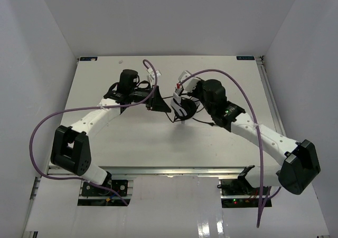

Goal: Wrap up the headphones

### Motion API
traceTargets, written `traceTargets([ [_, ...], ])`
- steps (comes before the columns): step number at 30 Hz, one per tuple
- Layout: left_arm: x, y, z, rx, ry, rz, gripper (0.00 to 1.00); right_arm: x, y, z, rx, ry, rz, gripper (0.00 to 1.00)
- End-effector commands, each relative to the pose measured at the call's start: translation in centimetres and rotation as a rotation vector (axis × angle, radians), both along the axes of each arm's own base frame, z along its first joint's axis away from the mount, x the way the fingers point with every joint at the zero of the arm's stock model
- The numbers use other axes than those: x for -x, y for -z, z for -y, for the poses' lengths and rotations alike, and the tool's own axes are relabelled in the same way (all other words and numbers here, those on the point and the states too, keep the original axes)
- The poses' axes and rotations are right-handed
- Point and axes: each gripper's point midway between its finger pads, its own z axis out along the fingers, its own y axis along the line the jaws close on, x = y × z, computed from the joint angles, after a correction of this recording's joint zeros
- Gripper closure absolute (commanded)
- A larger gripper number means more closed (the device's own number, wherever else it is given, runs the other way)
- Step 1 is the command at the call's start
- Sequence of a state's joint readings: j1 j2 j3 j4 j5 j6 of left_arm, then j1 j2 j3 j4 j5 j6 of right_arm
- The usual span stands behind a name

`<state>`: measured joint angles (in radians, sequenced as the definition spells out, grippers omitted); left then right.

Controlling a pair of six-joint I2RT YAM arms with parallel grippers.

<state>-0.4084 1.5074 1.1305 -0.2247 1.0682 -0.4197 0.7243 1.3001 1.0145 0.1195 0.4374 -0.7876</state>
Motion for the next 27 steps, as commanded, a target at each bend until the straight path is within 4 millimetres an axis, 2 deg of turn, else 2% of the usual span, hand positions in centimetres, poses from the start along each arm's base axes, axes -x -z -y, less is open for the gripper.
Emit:
traceTargets([
  [1,1.9,-6.0,0.9,0.145,0.032,-0.05,0.94,-2.4,-3.9,2.5,-0.158,0.261,0.122,0.92],
  [2,1.3,-6.0,1.1,0.169,-0.012,-0.045,0.91,-2.5,-3.1,1.8,-0.219,0.263,0.063,0.92],
  [4,0.7,-7.6,1.4,0.239,-0.072,-0.045,0.83,-2.8,-2.2,0.4,-0.269,0.231,-0.043,0.92],
  [5,0.5,-7.9,1.6,0.277,-0.104,-0.054,0.78,-3.1,-2.4,-0.7,-0.335,0.215,-0.082,0.92],
  [7,0.6,-7.8,2.1,0.317,-0.137,-0.079,0.64,-3.0,-1.1,-1.6,-0.349,0.204,-0.183,0.92],
  [9,0.5,-8.6,2.7,0.339,-0.134,-0.051,0.61,-3.3,-1.4,-2.5,-0.402,0.191,-0.227,0.92],
  [10,0.6,-8.8,3.1,0.337,-0.119,-0.042,0.6,-3.3,-1.2,-2.7,-0.41,0.19,-0.249,0.92],
  [12,0.3,-7.1,3.5,0.263,-0.087,-0.015,0.61,-3.3,-1.7,-3.1,-0.435,0.164,-0.274,0.92],
  [13,-0.2,-7.7,3.6,0.242,-0.074,0.035,0.63,-3.3,-1.8,-2.8,-0.443,0.166,-0.279,0.92],
  [14,-0.8,-6.4,3.5,0.159,-0.093,0.029,0.66,-3.2,-2.0,-2.6,-0.452,0.163,-0.284,0.92],
  [15,-0.9,-4.2,3.0,0.048,-0.111,0.003,0.69,-3.2,-2.2,-2.5,-0.461,0.156,-0.288,0.92],
  [16,-1.2,-3.5,2.7,0.012,-0.111,0.045,0.69,-3.1,-2.3,-2.3,-0.468,0.152,-0.29,0.92],
  [18,-1.6,-2.4,2.1,-0.039,-0.106,0.131,0.65,-2.9,-2.6,-1.8,-0.482,0.15,-0.291,0.92],
  [21,-1.6,-1.3,1.5,-0.101,-0.096,0.166,0.6,-2.8,-2.5,-1.4,-0.497,0.152,-0.301,0.92],
  [24,-3.3,0.4,-0.6,-0.288,-0.171,0.226,0.63,-2.9,-2.8,-1.0,-0.482,0.161,-0.283,0.92],
  [25,-4.6,0.2,-1.5,-0.35,-0.233,0.276,0.64,-3.0,-3.0,-0.8,-0.465,0.155,-0.271,0.92],
  [27,-4.9,0.3,-2.7,-0.427,-0.236,0.335,0.69,-3.1,-3.5,-0.6,-0.452,0.147,-0.253,0.92],
])
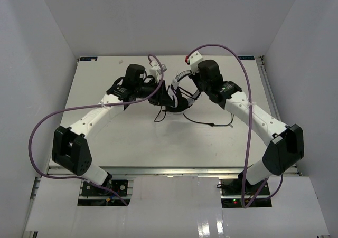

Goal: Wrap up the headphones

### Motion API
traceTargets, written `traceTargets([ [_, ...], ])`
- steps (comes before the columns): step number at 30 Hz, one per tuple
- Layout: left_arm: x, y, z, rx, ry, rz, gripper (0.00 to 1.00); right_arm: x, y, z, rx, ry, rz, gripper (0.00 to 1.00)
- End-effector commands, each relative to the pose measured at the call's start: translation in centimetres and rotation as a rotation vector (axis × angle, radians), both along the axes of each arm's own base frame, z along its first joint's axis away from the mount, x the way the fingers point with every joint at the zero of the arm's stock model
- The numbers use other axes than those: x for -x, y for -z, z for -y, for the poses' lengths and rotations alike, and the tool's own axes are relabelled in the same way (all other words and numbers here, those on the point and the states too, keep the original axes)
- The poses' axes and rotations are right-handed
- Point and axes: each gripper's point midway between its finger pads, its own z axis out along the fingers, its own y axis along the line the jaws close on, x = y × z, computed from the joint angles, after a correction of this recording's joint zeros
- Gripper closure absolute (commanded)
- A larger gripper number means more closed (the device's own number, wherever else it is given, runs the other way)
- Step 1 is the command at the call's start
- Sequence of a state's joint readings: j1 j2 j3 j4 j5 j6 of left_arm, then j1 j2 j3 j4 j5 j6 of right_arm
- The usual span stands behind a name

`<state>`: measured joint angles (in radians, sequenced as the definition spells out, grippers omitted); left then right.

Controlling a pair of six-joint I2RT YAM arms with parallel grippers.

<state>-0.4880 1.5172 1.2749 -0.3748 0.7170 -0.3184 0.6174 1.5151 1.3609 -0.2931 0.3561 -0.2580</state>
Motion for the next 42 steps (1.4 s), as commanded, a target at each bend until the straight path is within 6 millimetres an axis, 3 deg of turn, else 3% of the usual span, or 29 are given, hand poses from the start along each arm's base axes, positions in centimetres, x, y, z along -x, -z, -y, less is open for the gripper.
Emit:
traceTargets([
  [1,-1.5,0.7,-4.3,-0.282,-0.063,0.168,0.69,-0.4,-6.5,-0.4,-0.104,-0.025,0.161,0.92],
  [4,-1.1,0.1,-4.5,-0.292,-0.039,0.186,0.69,-0.5,-7.0,-0.4,-0.086,-0.048,0.186,0.92],
  [10,2.1,-2.8,-0.9,-0.03,0.105,0.067,0.65,-1.5,-6.4,-1.6,-0.13,-0.034,0.155,0.92],
  [13,2.6,-4.3,0.3,0.082,0.118,0.009,0.65,-1.4,-5.6,-2.3,-0.153,-0.045,0.114,0.92],
  [21,1.2,-8.2,0.5,0.314,-0.019,-0.193,0.65,-0.8,-5.5,-1.9,-0.169,-0.043,0.116,0.92],
  [22,1.3,-7.5,0.3,0.31,-0.016,-0.216,0.65,-0.7,-5.5,-2.0,-0.172,-0.044,0.118,0.92],
  [24,1.2,-8.3,0.5,0.398,-0.049,-0.289,0.61,-0.6,-5.6,-2.0,-0.188,-0.044,0.114,0.92],
  [26,1.0,-7.8,0.4,0.43,-0.095,-0.363,0.61,-0.2,-5.7,-2.3,-0.211,-0.056,0.105,0.92],
  [30,-1.2,-9.1,0.1,0.444,-0.21,-0.302,0.61,0.7,-5.5,-3.0,-0.251,-0.096,0.073,0.92],
  [34,-2.5,-10.9,0.5,0.458,-0.203,-0.265,0.62,1.4,-4.7,-3.4,-0.272,-0.121,0.041,0.92],
  [37,-2.0,-12.5,1.6,0.496,-0.136,-0.279,0.62,1.6,-4.3,-3.7,-0.315,-0.109,0.009,0.92],
  [42,-0.8,-12.8,3.4,0.507,-0.082,-0.311,0.63,0.9,-3.4,-4.1,-0.455,-0.068,-0.103,0.92],
])
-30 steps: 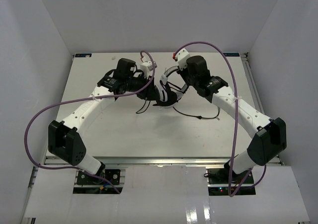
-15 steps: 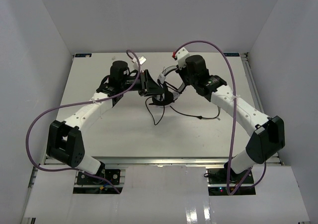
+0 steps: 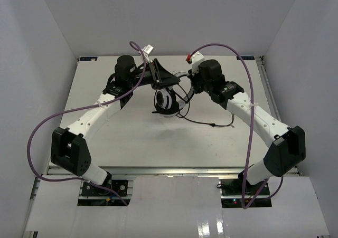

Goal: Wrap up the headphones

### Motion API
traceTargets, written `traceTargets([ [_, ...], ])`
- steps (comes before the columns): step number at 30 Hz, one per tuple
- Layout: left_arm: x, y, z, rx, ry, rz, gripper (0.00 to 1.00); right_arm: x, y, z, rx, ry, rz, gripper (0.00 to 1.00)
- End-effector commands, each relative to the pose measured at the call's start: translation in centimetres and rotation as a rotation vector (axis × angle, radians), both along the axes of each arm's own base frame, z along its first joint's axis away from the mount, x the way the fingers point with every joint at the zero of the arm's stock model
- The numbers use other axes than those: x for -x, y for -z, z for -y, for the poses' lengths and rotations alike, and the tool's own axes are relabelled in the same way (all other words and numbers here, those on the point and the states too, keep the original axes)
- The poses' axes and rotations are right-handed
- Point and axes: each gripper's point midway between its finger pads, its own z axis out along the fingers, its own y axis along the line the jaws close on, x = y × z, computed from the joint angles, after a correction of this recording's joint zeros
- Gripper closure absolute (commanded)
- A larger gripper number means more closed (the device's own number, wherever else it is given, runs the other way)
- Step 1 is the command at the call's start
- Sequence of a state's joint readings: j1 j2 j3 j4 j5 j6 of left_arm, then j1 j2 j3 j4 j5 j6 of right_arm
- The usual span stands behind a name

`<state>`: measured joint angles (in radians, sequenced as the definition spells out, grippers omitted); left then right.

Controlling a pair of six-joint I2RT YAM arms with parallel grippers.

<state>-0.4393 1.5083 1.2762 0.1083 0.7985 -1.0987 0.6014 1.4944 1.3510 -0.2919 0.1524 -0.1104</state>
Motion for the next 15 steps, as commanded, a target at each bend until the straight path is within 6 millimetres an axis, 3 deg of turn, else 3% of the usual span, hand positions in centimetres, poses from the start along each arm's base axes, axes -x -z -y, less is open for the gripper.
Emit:
traceTargets([
  [1,1.6,-1.6,1.9,0.046,0.074,0.003,0.63,-0.9,-3.4,-1.3,-0.275,0.037,-0.045,0.92],
  [5,2.2,-0.4,2.4,0.023,0.098,-0.017,0.63,-1.0,-3.7,-1.7,-0.368,0.005,-0.127,0.92],
  [9,1.4,0.9,2.0,-0.044,0.07,0.027,0.62,-0.4,-4.2,-1.4,-0.44,-0.051,-0.182,0.92],
  [13,0.8,0.8,2.7,-0.032,0.097,0.025,0.58,0.5,-3.5,-1.6,-0.523,-0.088,-0.276,0.92],
  [15,0.9,-0.7,3.2,-0.024,0.118,0.074,0.51,0.4,-3.3,-1.4,-0.543,-0.08,-0.291,0.92],
])
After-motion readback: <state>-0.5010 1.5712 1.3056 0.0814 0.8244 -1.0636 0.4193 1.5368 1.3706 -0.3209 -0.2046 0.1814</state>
